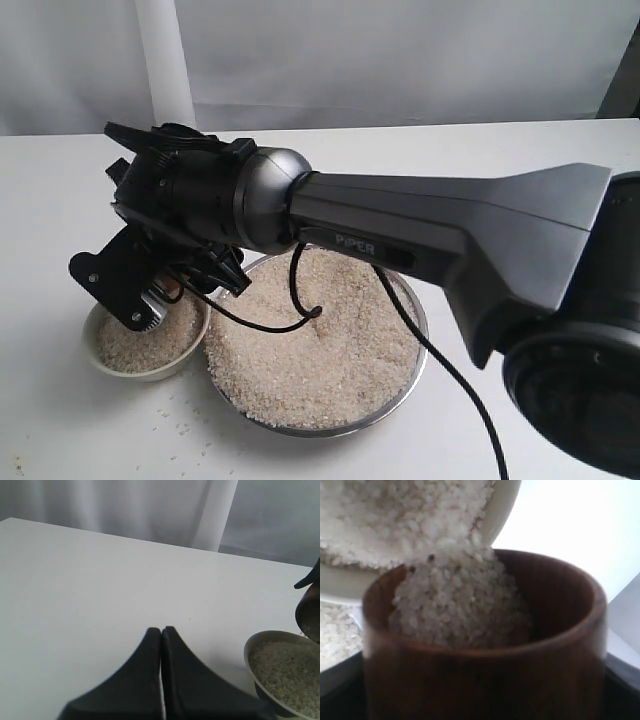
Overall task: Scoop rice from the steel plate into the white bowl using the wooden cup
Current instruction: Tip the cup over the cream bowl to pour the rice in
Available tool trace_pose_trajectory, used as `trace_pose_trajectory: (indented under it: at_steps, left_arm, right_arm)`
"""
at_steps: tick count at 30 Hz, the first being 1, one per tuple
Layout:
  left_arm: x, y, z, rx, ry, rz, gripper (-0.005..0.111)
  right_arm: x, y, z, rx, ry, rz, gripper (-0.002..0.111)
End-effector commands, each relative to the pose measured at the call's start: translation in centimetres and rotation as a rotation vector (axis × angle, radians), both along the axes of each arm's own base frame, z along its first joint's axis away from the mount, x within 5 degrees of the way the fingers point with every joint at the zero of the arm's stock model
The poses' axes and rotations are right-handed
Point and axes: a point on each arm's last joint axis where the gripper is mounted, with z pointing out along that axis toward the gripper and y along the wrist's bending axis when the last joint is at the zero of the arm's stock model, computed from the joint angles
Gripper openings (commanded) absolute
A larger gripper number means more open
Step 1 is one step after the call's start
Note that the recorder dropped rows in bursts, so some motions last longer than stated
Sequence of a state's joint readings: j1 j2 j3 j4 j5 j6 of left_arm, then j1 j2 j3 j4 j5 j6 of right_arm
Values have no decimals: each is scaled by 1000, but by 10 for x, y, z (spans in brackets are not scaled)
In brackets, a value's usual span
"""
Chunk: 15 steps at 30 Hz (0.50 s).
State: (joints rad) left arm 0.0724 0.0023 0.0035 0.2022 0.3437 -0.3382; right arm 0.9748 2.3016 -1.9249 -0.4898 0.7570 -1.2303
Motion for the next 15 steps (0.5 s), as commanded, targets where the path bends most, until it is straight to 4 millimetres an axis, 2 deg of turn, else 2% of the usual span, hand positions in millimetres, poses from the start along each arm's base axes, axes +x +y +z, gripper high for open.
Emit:
trace_pose_trajectory:
  at_steps: [1, 15]
  left_arm:
    - [0, 0, 2, -6, -13, -4, 0]
    - [0, 0, 2, -6, -13, -4, 0]
  right_arm:
    - [-3, 4, 7, -6, -42, 22, 0]
    - [-4, 4, 8, -46, -75, 36, 0]
